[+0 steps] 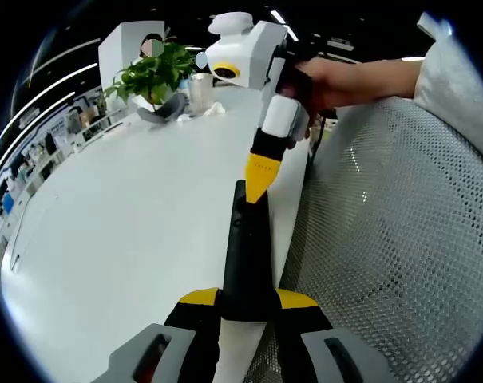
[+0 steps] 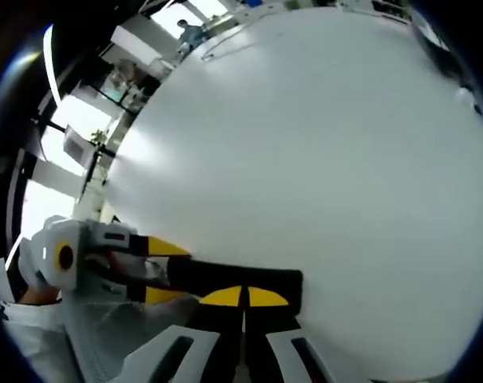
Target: Press the specified remote control buttons in sequence, fully releasing each button before pressing the next.
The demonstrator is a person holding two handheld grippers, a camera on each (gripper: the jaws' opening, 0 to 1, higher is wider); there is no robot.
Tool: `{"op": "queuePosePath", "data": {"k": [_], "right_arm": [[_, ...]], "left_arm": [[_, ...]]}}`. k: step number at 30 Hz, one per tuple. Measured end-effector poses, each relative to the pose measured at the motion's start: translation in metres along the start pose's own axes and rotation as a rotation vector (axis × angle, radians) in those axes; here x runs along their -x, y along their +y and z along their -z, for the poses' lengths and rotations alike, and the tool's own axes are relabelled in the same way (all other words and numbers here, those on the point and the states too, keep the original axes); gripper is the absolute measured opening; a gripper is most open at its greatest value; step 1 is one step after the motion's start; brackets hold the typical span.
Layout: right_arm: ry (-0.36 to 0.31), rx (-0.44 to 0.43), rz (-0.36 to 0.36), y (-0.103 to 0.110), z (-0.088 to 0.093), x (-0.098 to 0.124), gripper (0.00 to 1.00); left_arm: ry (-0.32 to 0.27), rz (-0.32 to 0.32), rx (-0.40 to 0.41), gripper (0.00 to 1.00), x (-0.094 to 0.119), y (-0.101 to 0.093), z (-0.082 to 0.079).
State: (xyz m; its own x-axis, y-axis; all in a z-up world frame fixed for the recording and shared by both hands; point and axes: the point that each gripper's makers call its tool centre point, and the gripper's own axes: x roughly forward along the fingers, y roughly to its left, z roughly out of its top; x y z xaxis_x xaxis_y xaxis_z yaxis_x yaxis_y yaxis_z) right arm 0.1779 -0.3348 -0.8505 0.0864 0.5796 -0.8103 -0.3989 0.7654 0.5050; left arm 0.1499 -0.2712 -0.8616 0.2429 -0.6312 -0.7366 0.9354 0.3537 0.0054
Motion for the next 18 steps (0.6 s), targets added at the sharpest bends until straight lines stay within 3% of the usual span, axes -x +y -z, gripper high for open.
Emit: {"op": "queuePosePath", "data": {"k": [18], "right_arm": [[-0.018, 0.038, 0.006, -0.0013, -0.001, -0.0018, 0.0]], "left_arm": [[-0.001, 0.001, 0.001, 0.25, -0.0001, -0.0001, -0.0004]]}}
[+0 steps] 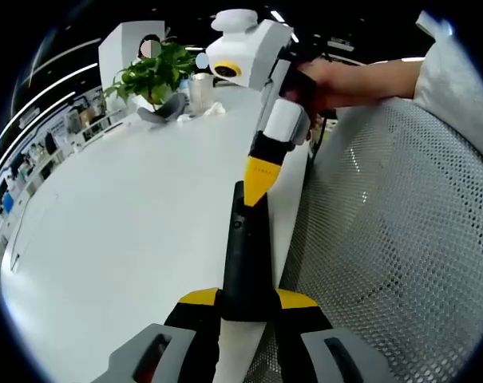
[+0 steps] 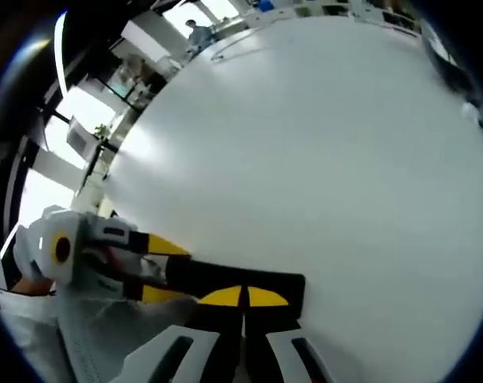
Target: Press the specified remote control buttons in sequence, fully releasing each button before pressing the next.
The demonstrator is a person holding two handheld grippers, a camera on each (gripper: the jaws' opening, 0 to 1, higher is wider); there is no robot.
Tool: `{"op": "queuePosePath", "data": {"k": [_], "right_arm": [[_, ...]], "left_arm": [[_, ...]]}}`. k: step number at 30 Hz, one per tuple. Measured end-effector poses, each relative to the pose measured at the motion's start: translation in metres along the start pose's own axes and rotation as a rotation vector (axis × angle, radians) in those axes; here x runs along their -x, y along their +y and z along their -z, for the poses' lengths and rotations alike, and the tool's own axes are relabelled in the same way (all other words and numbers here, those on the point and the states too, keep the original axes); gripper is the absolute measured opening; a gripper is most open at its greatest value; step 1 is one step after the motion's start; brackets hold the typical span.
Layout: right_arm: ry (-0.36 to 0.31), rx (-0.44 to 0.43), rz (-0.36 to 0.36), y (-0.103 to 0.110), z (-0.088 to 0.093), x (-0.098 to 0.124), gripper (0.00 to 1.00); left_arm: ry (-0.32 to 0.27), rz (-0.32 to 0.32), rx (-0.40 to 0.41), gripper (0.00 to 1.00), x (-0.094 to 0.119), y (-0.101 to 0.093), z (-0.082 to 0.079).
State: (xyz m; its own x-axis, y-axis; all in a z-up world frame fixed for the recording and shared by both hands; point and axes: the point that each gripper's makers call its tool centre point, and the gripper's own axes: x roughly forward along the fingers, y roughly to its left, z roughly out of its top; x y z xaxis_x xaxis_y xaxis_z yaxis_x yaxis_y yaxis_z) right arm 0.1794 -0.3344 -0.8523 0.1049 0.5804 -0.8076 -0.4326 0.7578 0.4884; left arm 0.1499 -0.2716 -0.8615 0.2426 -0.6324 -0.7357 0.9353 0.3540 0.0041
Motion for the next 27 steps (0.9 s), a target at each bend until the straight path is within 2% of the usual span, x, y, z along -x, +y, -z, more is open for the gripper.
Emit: {"op": "queuePosePath", "data": {"k": [27], "right_arm": [[-0.022, 0.068, 0.025, 0.0003, 0.0003, -0.0011, 0.0]], "left_arm": [[-0.003, 0.001, 0.001, 0.25, 0.0003, -0.0001, 0.0]]}}
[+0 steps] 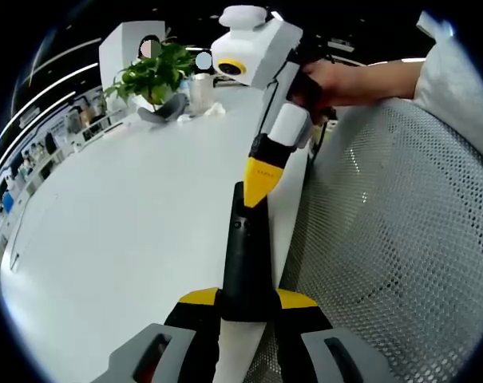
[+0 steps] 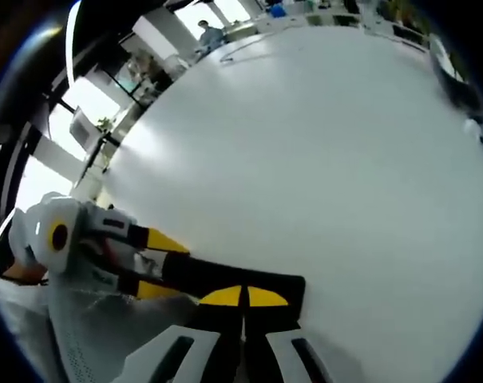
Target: Press the specified remote control buttons in sequence, fully releasing each button before pressing the next.
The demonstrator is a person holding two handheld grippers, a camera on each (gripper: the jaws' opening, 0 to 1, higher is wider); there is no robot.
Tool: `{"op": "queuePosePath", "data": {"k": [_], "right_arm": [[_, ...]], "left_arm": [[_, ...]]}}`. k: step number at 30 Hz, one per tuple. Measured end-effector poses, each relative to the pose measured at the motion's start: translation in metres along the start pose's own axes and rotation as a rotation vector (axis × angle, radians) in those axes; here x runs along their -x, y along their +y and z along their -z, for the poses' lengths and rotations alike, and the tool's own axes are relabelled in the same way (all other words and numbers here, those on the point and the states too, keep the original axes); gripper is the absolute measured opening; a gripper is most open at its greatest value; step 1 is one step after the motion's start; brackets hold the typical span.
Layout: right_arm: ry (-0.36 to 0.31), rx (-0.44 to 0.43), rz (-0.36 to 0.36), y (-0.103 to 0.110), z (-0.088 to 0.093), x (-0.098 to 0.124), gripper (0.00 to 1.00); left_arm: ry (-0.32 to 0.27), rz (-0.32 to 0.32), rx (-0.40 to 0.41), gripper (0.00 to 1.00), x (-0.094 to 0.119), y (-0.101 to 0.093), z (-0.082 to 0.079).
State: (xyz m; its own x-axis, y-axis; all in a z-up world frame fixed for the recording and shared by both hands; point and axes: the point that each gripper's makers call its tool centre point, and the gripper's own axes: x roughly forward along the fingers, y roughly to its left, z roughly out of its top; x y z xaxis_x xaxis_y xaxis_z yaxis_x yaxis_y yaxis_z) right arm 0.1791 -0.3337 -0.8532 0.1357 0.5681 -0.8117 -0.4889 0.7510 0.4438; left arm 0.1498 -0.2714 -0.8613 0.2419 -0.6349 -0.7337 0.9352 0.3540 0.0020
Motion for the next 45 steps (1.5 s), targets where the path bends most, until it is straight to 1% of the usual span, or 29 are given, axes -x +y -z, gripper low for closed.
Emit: {"op": "queuePosePath", "data": {"k": [3, 10, 15, 17, 20, 22, 28, 35, 37, 38, 39, 43, 45], "right_arm": [[-0.001, 0.027, 0.012, 0.001, 0.0, 0.0, 0.0], [0.002, -0.021, -0.007, -0.002, -0.001, 0.0, 0.0], [0.012, -0.121, -0.043, -0.002, -0.002, 0.001, 0.0], [0.017, -0.131, -0.044, -0.002, -0.002, 0.002, 0.0], [0.017, -0.112, -0.036, 0.0, -0.002, 0.001, 0.0], [0.012, -0.103, -0.051, 0.004, -0.004, 0.002, 0.0], [-0.001, -0.125, -0.094, 0.009, -0.007, 0.003, 0.0], [-0.01, -0.124, -0.103, 0.011, -0.008, 0.003, 0.0], [-0.012, -0.119, -0.106, 0.012, -0.009, 0.003, 0.0], [-0.015, -0.117, -0.108, 0.014, -0.01, 0.002, 0.0], [-0.013, -0.115, -0.108, 0.015, -0.01, 0.001, 0.0], [0.014, -0.095, -0.112, 0.019, -0.005, -0.002, 0.0], [0.013, -0.084, -0.11, 0.02, -0.006, -0.002, 0.0]], "left_arm": [[0.0, 0.0, 0.0, 0.25, 0.0, 0.0, 0.0], [0.001, 0.0, -0.002, 0.25, 0.0, 0.0, 0.0], [0.0, 0.001, -0.006, 0.25, 0.0, 0.0, 0.0], [0.0, 0.002, -0.007, 0.24, 0.0, 0.0, 0.0], [-0.001, 0.002, -0.01, 0.24, -0.001, -0.001, -0.001], [-0.002, 0.002, -0.011, 0.24, -0.001, -0.001, -0.001], [0.002, 0.003, -0.014, 0.24, -0.001, -0.001, -0.001], [0.002, 0.007, -0.021, 0.24, -0.002, -0.002, -0.001], [0.0, 0.016, -0.031, 0.24, -0.003, -0.004, -0.001], [0.0, 0.021, -0.052, 0.24, -0.003, -0.006, -0.002], [0.003, 0.025, -0.058, 0.24, -0.004, -0.009, -0.002], [0.002, 0.025, -0.06, 0.24, -0.004, -0.008, -0.002], [0.003, 0.024, -0.062, 0.24, -0.004, -0.008, -0.003]]}}
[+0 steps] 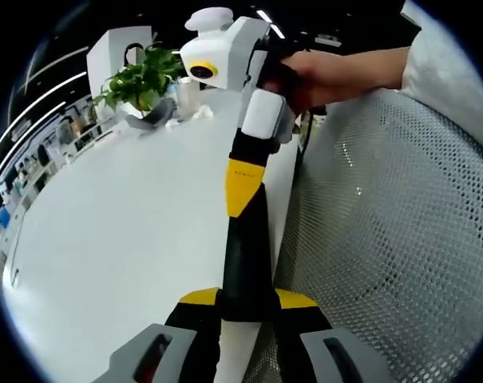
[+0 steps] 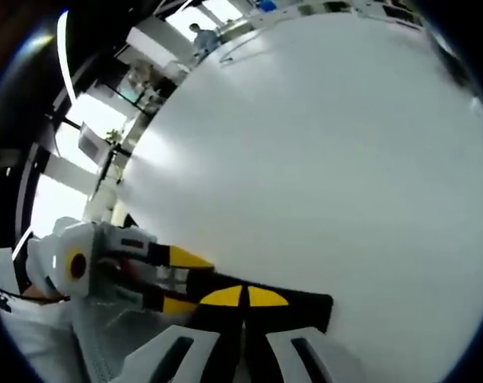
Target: Press the specified remote control buttons in sequence, fully releasing each button before pressing the next.
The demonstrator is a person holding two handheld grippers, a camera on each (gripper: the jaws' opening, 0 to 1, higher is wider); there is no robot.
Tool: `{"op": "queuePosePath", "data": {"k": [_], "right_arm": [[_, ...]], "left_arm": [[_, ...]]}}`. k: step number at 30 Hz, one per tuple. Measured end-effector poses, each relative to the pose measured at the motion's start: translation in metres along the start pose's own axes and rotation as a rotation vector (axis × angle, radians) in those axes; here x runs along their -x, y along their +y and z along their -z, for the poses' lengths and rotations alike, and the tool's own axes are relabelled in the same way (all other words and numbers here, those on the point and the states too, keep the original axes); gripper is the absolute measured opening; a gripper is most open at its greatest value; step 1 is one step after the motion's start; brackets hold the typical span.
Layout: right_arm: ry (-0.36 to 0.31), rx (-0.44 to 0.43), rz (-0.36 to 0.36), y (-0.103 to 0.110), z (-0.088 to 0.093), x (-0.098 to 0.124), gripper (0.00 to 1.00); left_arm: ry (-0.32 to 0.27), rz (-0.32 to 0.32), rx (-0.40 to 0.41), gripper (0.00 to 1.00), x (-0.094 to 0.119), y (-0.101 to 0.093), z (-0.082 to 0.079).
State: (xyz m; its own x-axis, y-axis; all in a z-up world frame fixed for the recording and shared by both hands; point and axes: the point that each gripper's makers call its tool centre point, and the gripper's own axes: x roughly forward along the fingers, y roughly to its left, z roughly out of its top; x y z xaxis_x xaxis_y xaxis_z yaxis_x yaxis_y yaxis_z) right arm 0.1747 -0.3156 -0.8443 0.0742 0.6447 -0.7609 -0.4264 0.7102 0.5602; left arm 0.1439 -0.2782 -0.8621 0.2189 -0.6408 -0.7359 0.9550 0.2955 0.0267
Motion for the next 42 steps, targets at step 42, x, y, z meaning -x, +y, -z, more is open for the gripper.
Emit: {"op": "queuePosePath", "data": {"k": [42], "right_arm": [[-0.028, -0.061, 0.007, -0.007, -0.001, -0.008, 0.0]], "left_arm": [[-0.009, -0.003, 0.006, 0.24, 0.0, 0.001, 0.0]]}}
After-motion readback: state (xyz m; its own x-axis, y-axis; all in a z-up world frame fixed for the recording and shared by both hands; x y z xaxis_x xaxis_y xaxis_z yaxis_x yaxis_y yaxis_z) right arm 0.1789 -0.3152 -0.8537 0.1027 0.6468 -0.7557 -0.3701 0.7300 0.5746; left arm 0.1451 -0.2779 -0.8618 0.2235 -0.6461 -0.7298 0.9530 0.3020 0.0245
